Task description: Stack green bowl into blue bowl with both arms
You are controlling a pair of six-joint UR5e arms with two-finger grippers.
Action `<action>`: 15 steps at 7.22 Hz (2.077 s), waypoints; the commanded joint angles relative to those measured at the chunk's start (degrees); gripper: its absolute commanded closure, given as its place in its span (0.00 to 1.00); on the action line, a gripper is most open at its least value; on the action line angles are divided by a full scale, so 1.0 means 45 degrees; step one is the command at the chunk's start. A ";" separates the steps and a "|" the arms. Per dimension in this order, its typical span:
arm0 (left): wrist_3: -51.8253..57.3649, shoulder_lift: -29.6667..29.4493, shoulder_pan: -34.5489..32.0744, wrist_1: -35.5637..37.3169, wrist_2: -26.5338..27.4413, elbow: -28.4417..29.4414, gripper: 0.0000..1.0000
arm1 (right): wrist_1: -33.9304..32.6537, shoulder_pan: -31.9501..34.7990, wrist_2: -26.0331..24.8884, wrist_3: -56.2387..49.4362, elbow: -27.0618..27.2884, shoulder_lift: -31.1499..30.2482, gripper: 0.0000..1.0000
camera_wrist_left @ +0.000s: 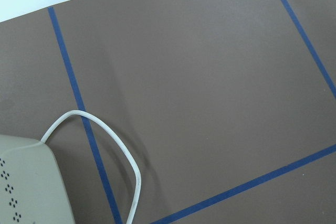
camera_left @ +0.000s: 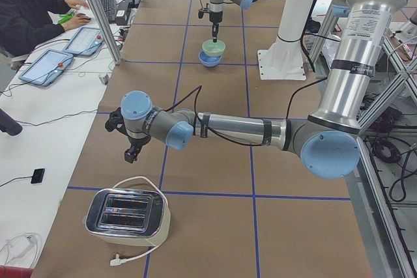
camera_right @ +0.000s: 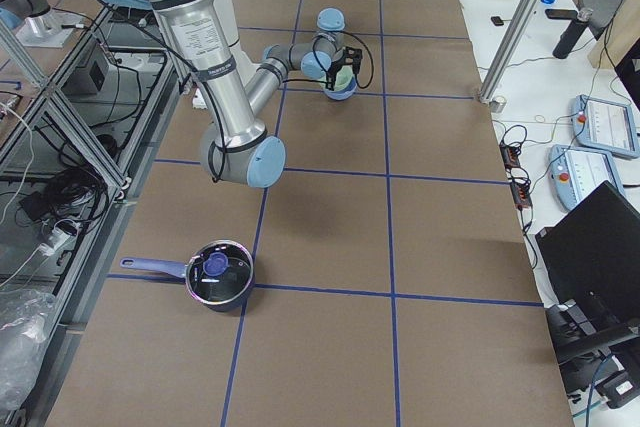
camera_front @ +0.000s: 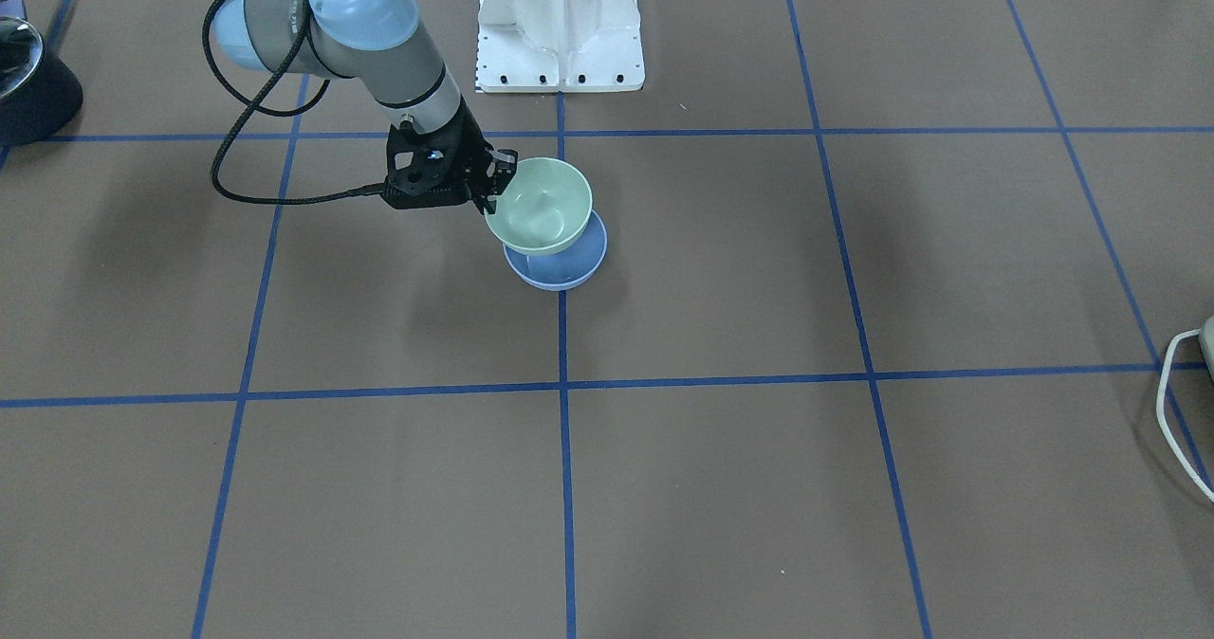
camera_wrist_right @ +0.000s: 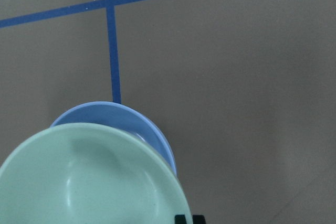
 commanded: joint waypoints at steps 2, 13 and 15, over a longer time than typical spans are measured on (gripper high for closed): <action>0.0031 0.0115 -0.0031 -0.0052 0.0006 0.0012 0.03 | -0.0005 -0.0157 -0.0078 -0.0120 -0.0173 0.0336 1.00; 0.0051 0.0369 -0.0109 -0.0130 -0.0013 -0.0047 0.03 | 0.0073 0.0253 -0.0332 -0.1078 -0.1460 0.1136 1.00; 0.0032 0.0369 -0.0089 -0.0130 -0.0013 -0.0027 0.03 | 0.0093 0.0253 -0.0332 -0.1078 -0.1599 0.1236 1.00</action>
